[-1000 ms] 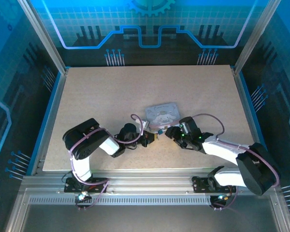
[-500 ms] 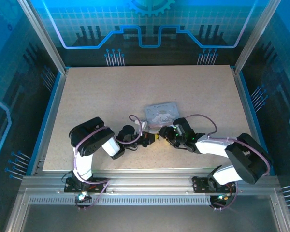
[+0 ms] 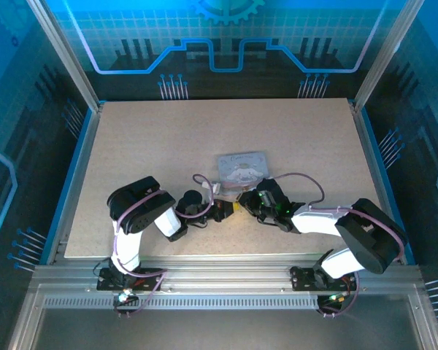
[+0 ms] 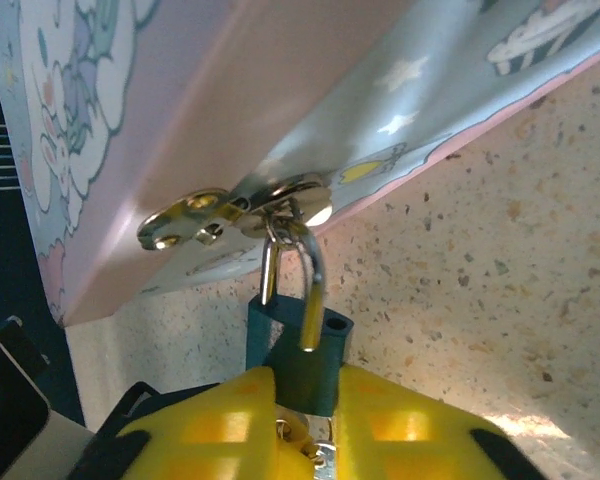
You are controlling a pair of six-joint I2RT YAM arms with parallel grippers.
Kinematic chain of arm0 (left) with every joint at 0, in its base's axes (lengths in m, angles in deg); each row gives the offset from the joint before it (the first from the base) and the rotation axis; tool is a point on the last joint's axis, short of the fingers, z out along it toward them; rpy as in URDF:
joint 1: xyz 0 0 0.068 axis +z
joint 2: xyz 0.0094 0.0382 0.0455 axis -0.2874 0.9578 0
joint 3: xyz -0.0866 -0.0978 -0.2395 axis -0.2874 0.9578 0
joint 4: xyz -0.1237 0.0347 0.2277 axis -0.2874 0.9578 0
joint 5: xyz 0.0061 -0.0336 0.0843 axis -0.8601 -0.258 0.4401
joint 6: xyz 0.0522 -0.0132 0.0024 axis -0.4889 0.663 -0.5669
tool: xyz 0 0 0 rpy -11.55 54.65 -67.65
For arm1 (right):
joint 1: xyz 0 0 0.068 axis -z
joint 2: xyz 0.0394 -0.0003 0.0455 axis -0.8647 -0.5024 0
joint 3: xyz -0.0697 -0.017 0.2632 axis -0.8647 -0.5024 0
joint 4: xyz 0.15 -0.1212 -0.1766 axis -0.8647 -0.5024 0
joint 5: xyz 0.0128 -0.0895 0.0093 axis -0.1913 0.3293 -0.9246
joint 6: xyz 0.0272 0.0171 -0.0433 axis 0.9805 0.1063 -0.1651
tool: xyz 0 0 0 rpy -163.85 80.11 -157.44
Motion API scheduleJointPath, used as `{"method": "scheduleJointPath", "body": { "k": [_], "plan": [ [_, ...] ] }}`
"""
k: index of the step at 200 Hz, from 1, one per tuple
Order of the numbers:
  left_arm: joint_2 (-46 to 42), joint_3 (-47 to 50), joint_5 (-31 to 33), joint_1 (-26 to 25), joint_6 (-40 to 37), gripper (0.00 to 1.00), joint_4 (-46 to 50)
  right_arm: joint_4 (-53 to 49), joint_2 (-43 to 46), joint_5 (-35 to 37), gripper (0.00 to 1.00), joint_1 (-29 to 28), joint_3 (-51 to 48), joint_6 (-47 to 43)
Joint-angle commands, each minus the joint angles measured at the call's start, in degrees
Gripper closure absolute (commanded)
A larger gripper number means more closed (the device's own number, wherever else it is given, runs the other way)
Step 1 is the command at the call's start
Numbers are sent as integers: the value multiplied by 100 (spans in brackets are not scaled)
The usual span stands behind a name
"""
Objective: Unlock the padlock with the key
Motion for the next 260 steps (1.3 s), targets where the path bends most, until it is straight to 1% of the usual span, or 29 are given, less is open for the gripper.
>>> {"method": "scheduleJointPath", "body": {
  "k": [1, 44, 54, 62, 72, 93, 116, 123, 138, 161, 169, 183, 206, 226, 260],
  "plan": [
    [-70, 20, -271, -150, 71, 100, -443, -230, 70, 457, 90, -134, 201, -265],
    [-31, 16, -245, -155, 82, 100, -441, -284, 268, 812, 100, -195, 36, -547],
    [-11, 23, -228, -155, 74, 100, -441, -286, 336, 901, 100, -198, -28, -636],
    [-3, 25, -219, -157, 56, 96, -435, -262, 384, 959, 100, -210, -80, -697],
    [-8, 30, -202, -157, 40, 95, -425, -274, 443, 1020, 100, -216, -143, -744],
    [-5, 33, -140, -162, -21, 100, -402, -572, 564, 1139, 100, -199, -236, -750],
    [-14, 15, -97, -158, -122, 100, -291, -1086, 753, 1150, 100, -128, -302, -636],
    [-10, -8, -87, -168, -150, 100, -258, -1281, 839, 1149, 92, -102, -296, -588],
    [-10, -22, -49, -185, -233, 100, -181, -1658, 1048, 1158, 78, -66, -250, -552],
    [-14, -47, 10, -219, -393, 100, -69, -2009, 1402, 1241, 75, -33, -156, -677],
    [-17, -62, 12, -217, -421, 100, -53, -1997, 1498, 1246, 71, -39, -158, -708],
    [19, -76, 1, -231, -391, 100, -83, -1845, 1587, 1226, 60, -33, -192, -733],
    [28, -74, 38, -287, -339, 100, -188, -1415, 1475, 1055, 51, -39, -216, -704],
    [-7, -103, 110, -352, -385, 100, -83, -1201, 1188, 833, 47, -38, -83, -681],
    [-35, -92, 166, -378, -414, 100, -37, -926, 669, 558, 48, -31, 104, -546]
  ]
}}
